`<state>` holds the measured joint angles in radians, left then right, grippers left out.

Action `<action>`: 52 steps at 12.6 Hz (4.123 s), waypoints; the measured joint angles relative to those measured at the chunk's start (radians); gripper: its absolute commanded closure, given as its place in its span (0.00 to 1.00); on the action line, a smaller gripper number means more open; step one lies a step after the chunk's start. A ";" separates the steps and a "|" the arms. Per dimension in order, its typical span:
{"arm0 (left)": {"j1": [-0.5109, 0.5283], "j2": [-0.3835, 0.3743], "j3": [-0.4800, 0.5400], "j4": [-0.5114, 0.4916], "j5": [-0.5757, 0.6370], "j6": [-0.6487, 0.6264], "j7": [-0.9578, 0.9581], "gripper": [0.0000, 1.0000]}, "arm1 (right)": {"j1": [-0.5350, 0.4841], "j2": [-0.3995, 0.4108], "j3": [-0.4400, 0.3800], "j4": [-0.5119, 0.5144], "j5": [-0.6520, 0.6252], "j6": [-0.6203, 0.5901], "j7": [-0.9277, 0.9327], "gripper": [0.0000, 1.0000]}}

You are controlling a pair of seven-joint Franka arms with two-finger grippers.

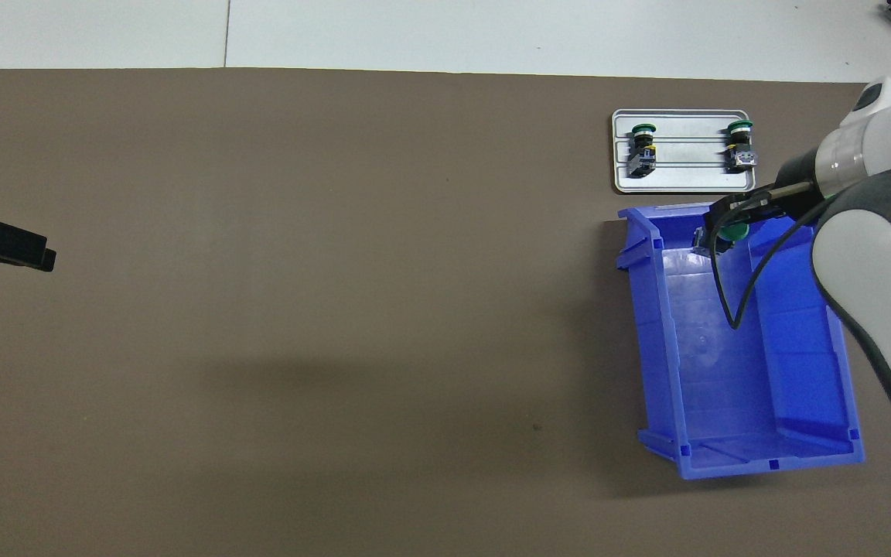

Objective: Place and press button with both arms

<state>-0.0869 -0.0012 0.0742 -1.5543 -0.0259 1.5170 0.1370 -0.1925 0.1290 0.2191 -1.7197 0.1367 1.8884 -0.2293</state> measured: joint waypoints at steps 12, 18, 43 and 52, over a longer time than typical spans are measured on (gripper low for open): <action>0.000 0.000 0.000 0.000 0.000 0.000 0.000 0.00 | -0.024 -0.053 0.003 -0.391 0.002 0.482 -0.085 0.68; 0.000 0.000 0.000 0.000 0.000 0.000 0.000 0.00 | -0.080 -0.024 0.001 -0.444 0.002 0.577 -0.214 0.68; 0.000 0.000 0.000 -0.001 0.000 0.000 0.000 0.00 | -0.054 -0.007 0.011 -0.465 0.003 0.621 -0.351 0.56; 0.000 0.000 0.000 -0.001 0.000 0.000 0.000 0.00 | -0.054 -0.007 0.011 -0.452 0.009 0.621 -0.350 0.12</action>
<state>-0.0869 -0.0015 0.0742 -1.5551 -0.0259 1.5170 0.1370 -0.2466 0.1218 0.2302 -2.1720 0.1458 2.5097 -0.5793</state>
